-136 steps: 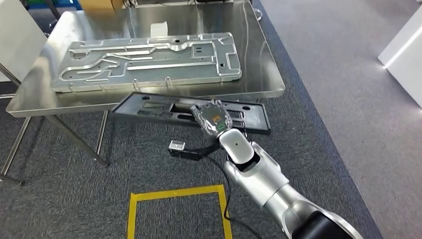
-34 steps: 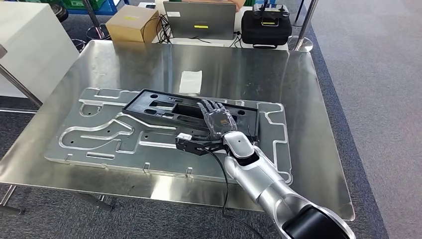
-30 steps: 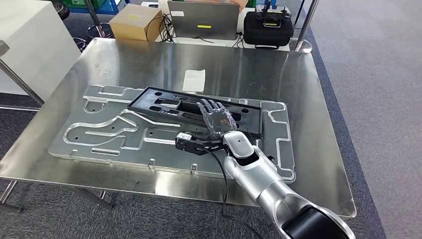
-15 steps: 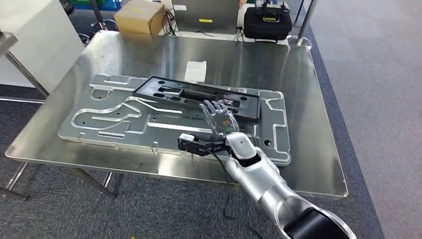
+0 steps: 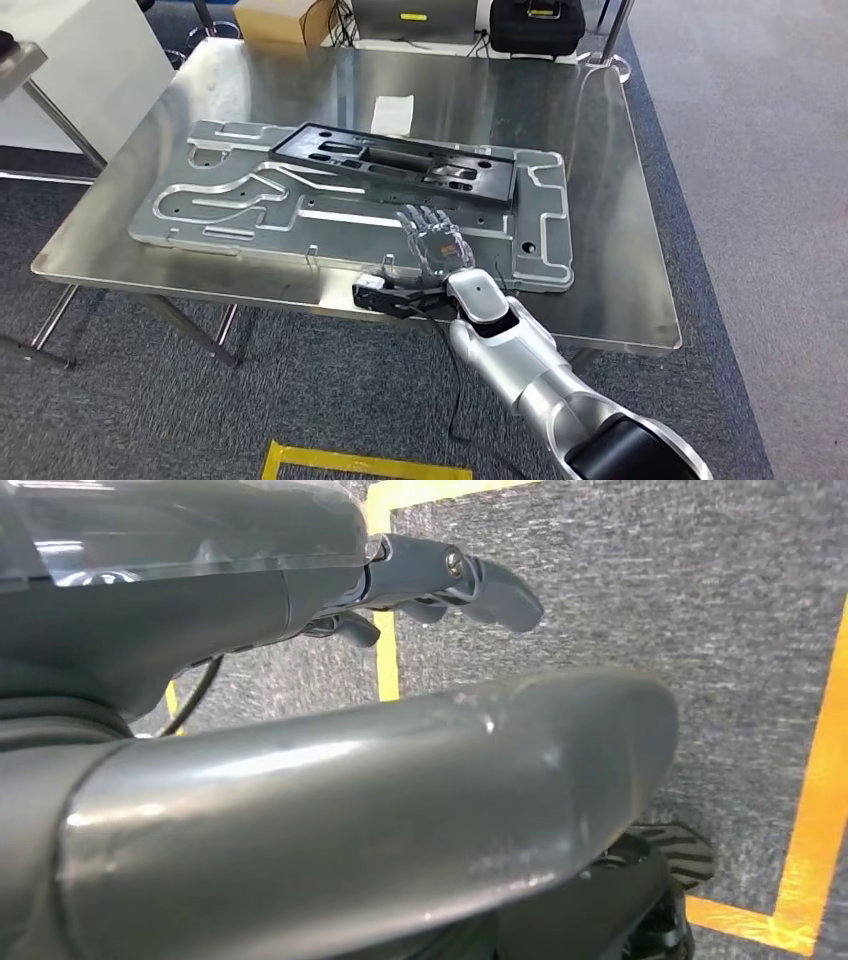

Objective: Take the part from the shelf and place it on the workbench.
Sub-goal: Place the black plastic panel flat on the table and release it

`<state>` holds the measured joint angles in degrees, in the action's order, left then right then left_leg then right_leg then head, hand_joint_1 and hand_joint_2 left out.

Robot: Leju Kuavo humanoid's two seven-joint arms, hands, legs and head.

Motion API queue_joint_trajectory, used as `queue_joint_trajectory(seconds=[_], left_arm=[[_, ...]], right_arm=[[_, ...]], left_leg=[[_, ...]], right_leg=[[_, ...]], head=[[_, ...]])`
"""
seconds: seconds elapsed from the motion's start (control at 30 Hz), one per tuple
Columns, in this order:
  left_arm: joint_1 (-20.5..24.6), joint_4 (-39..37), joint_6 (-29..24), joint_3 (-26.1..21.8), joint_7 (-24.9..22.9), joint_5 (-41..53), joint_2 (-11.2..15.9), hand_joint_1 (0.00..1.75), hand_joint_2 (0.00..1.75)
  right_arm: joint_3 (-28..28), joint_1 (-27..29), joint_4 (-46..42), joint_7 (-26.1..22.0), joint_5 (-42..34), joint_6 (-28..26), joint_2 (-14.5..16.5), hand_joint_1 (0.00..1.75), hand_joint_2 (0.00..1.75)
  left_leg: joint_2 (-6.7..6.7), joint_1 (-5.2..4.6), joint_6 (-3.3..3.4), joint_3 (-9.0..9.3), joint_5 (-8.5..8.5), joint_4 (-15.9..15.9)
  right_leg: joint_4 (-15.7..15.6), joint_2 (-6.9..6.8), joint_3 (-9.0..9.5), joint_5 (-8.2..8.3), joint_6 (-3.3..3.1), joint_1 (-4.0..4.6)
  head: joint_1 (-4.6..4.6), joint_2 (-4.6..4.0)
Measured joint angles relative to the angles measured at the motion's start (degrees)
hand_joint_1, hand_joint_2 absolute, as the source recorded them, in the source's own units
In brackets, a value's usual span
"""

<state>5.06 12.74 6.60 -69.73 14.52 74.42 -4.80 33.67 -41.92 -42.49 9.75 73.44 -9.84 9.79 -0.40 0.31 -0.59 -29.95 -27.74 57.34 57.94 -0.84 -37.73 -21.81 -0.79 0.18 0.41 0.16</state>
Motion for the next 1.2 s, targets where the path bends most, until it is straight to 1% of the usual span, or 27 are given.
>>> queue_joint_trajectory(seconds=[0.07,0.1,0.17,0.2,0.23,0.27,0.3,0.33,0.4,0.47,0.53,0.57,0.6,0.63,0.7,0.73,0.77,0.8,0.87,0.9,0.93,1.0,1.03,1.07,1.1,1.13,1.2], left_arm=[[-0.02,-0.01,0.08,-0.16,-0.05,0.0,-0.05,0.0,0.0],[0.0,-0.01,0.11,-0.23,-0.08,0.0,-0.08,0.0,0.0],[0.05,0.0,0.16,-0.34,-0.13,-0.01,-0.09,0.0,0.0],[0.06,0.0,0.16,-0.37,-0.14,-0.02,-0.07,0.0,0.0],[0.07,0.0,0.16,-0.4,-0.14,-0.03,-0.04,0.0,0.0],[0.07,0.0,0.15,-0.42,-0.14,-0.05,-0.03,0.0,0.0],[0.07,0.0,0.14,-0.43,-0.14,-0.06,-0.01,0.0,0.0],[0.09,0.0,0.13,-0.43,-0.15,-0.07,-0.01,0.0,0.0],[0.14,-0.01,0.12,-0.44,-0.16,-0.08,-0.12,0.0,0.0],[0.17,-0.03,0.11,-0.46,-0.16,-0.13,-0.25,0.0,0.0],[0.13,-0.04,0.15,-0.48,-0.16,-0.19,-0.26,0.0,0.0],[0.1,-0.03,0.17,-0.49,-0.17,-0.21,-0.22,0.0,0.0],[0.07,-0.03,0.19,-0.5,-0.17,-0.22,-0.2,0.0,0.0],[0.06,-0.03,0.2,-0.51,-0.18,-0.22,-0.17,0.0,0.0],[0.06,-0.04,0.22,-0.51,-0.18,-0.22,-0.16,0.0,0.0],[0.06,-0.04,0.24,-0.5,-0.18,-0.22,-0.16,0.0,0.0],[0.07,-0.04,0.24,-0.5,-0.18,-0.22,-0.15,0.0,0.0],[0.08,-0.04,0.24,-0.5,-0.18,-0.22,-0.13,0.0,0.0],[0.2,-0.04,0.24,-0.5,-0.18,-0.22,-0.04,0.0,0.0],[0.29,-0.04,0.24,-0.51,-0.18,-0.22,-0.01,0.0,0.0],[0.35,-0.04,0.24,-0.5,-0.18,-0.22,0.01,0.0,0.0],[0.39,-0.04,0.24,-0.51,-0.19,-0.22,0.01,0.0,0.0],[0.34,-0.05,0.25,-0.51,-0.19,-0.22,-0.03,0.0,0.0],[0.37,-0.07,0.25,-0.51,-0.2,-0.22,-0.07,0.0,0.0],[0.4,-0.08,0.26,-0.51,-0.21,-0.23,-0.11,0.0,0.0],[0.42,-0.09,0.27,-0.52,-0.22,-0.24,-0.14,0.0,0.0],[0.43,-0.09,0.28,-0.53,-0.22,-0.32,-0.12,0.0,0.0]], right_arm=[[0.15,-0.01,0.19,0.01,0.0,-0.03,0.01,0.0,0.0],[0.19,-0.05,0.26,0.02,0.01,-0.03,0.0,0.0,0.0],[0.24,-0.06,0.41,0.03,0.08,-0.03,-0.02,0.0,0.0],[0.3,0.01,0.5,0.03,0.11,-0.03,-0.03,0.0,0.0],[0.37,0.12,0.61,0.02,0.15,-0.02,-0.04,0.0,0.0],[0.44,0.21,0.7,0.01,0.19,-0.03,-0.06,0.0,0.0],[0.5,0.25,0.76,0.0,0.24,-0.04,-0.07,0.0,0.0],[0.54,0.24,0.78,-0.02,0.31,-0.07,-0.07,0.0,0.0],[0.6,0.11,0.77,-0.04,0.56,-0.12,-0.06,0.0,0.0],[0.66,0.08,0.77,-0.03,0.85,-0.14,-0.09,0.0,0.0],[0.74,0.12,0.77,0.02,1.07,-0.15,-0.12,0.0,0.0],[0.78,0.11,0.77,0.05,1.14,-0.15,-0.1,0.0,0.0],[0.81,0.06,0.77,0.07,1.17,-0.16,-0.07,0.0,0.0],[0.84,0.02,0.78,0.08,1.19,-0.17,-0.04,0.0,0.0],[0.89,0.02,0.8,0.08,1.2,-0.2,-0.03,0.0,0.0],[0.91,0.07,0.83,0.09,1.2,-0.2,-0.03,0.0,0.0],[0.92,0.11,0.85,0.09,1.2,-0.2,-0.03,0.0,0.0],[0.92,0.13,0.87,0.09,1.2,-0.2,-0.02,0.0,0.0],[0.93,0.08,0.87,0.09,1.2,-0.22,-0.02,0.0,0.0],[0.93,0.04,0.85,0.09,1.2,-0.24,-0.02,0.0,0.0],[0.93,0.02,0.83,0.1,1.2,-0.27,-0.02,0.0,0.0],[0.94,-0.06,0.79,0.1,1.22,-0.33,-0.02,0.0,0.0],[0.95,-0.06,0.85,0.1,1.23,-0.36,-0.08,0.0,0.0],[0.96,-0.07,0.92,0.1,1.23,-0.38,-0.15,0.0,0.0],[0.97,-0.03,1.01,0.1,1.24,-0.4,-0.24,0.0,0.0],[0.97,0.01,1.09,0.1,1.24,-0.44,-0.34,0.0,0.0],[0.97,0.11,1.18,0.1,1.23,-0.67,-0.41,0.0,0.0]], left_leg=[[0.28,0.26,0.77,-0.24,1.14,-0.79],[0.45,0.45,1.24,-0.44,1.69,-1.23],[0.64,0.64,1.89,-1.19,2.44,-1.43],[0.69,0.63,1.96,-1.71,2.61,-1.22],[0.71,0.62,1.95,-2.24,2.74,-0.89],[0.72,0.63,1.94,-2.74,2.81,-0.48],[0.7,0.63,1.91,-3.23,2.83,0.01],[0.66,0.61,1.87,-3.63,2.81,0.48],[0.57,0.56,1.59,-4.41,2.87,1.16],[0.51,0.69,0.8,-4.99,3.39,1.28],[0.37,0.84,-0.16,-5.24,3.95,1.0],[0.3,0.81,-0.51,-5.49,3.44,1.2],[0.24,0.81,-0.74,-5.94,2.11,2.26],[0.21,0.82,-0.93,-6.71,-0.04,4.54],[0.23,1.0,-1.3,-8.59,-4.9,11.7],[0.24,1.03,-1.52,-9.17,-6.21,14.97],[0.24,1.05,-1.71,-9.07,-6.28,16.75],[0.24,1.08,-1.86,-8.06,-5.17,16.57],[0.24,1.22,-2.04,-3.75,-2.38,10.97],[0.19,1.14,-1.97,-1.3,-2.13,7.05],[0.08,1.02,-1.64,0.24,-2.29,4.28],[-0.15,0.63,-0.66,1.02,-2.75,1.93],[-0.14,0.7,0.0,0.39,-2.11,2.03],[-0.03,0.78,0.52,-0.17,-1.42,1.86],[0.11,0.88,1.19,-0.96,-0.53,1.77],[0.25,1.01,1.7,-1.93,0.46,1.65],[0.44,0.94,2.25,-4.09,2.31,1.67]], right_leg=[[0.23,0.34,-0.49,-0.5,0.62,-0.1],[1.72,0.56,-1.23,-1.98,0.93,-0.1],[8.16,0.83,-3.63,-6.76,1.46,-0.26],[12.03,0.85,-4.82,-8.73,1.65,-0.41],[14.84,0.84,-5.43,-9.76,1.79,-0.54],[15.82,0.83,-5.13,-9.74,1.85,-0.63],[14.54,0.83,-3.73,-8.71,1.81,-0.69],[11.36,0.85,-1.42,-7.17,1.65,-0.71],[4.11,1.06,3.09,-5.52,0.93,-0.43],[0.9,1.25,4.58,-5.37,0.32,0.03],[0.14,1.16,4.48,-4.52,-0.14,0.02],[-0.34,1.0,4.43,-4.0,-0.51,-0.14],[-0.84,0.81,4.31,-3.5,-0.94,-0.35],[-1.26,0.62,4.07,-3.01,-1.29,-0.57],[-0.99,0.4,2.98,-2.3,-1.58,-0.5],[-0.64,0.31,2.27,-1.97,-1.53,-0.48],[-0.22,0.24,1.48,-1.63,-1.45,-0.49],[0.25,0.2,0.6,-1.28,-1.31,-0.53],[1.27,0.2,-1.15,-0.52,-0.85,-0.68],[1.75,0.24,-1.93,-0.11,-0.5,-0.7],[1.98,0.27,-2.41,0.38,-0.13,-0.66],[1.8,0.35,-2.82,1.63,0.56,-0.55],[1.47,0.42,-2.95,2.3,0.89,-0.51],[1.46,0.54,-3.31,2.12,1.2,-0.56],[2.07,0.67,-3.81,0.71,1.5,-0.6],[3.71,0.77,-4.43,-1.94,1.76,-0.67],[10.2,0.81,-5.45,-8.81,2.18,-0.78]], head=[[-0.01,-0.01],[0.09,-0.01],[0.33,0.01],[0.41,0.01],[0.43,0.0],[0.44,0.0],[0.45,0.0],[0.45,-0.01],[0.39,0.01],[0.35,0.0],[0.38,-0.01],[0.33,-0.01],[0.22,-0.01],[0.04,-0.01],[-0.21,0.0],[-0.26,0.0],[-0.25,0.0],[-0.28,0.0],[-0.29,0.0],[-0.3,0.0],[-0.26,0.0],[-0.35,0.0],[-0.38,0.0],[-0.48,0.0],[-0.36,-0.01],[-0.21,0.0],[0.06,-0.01]])
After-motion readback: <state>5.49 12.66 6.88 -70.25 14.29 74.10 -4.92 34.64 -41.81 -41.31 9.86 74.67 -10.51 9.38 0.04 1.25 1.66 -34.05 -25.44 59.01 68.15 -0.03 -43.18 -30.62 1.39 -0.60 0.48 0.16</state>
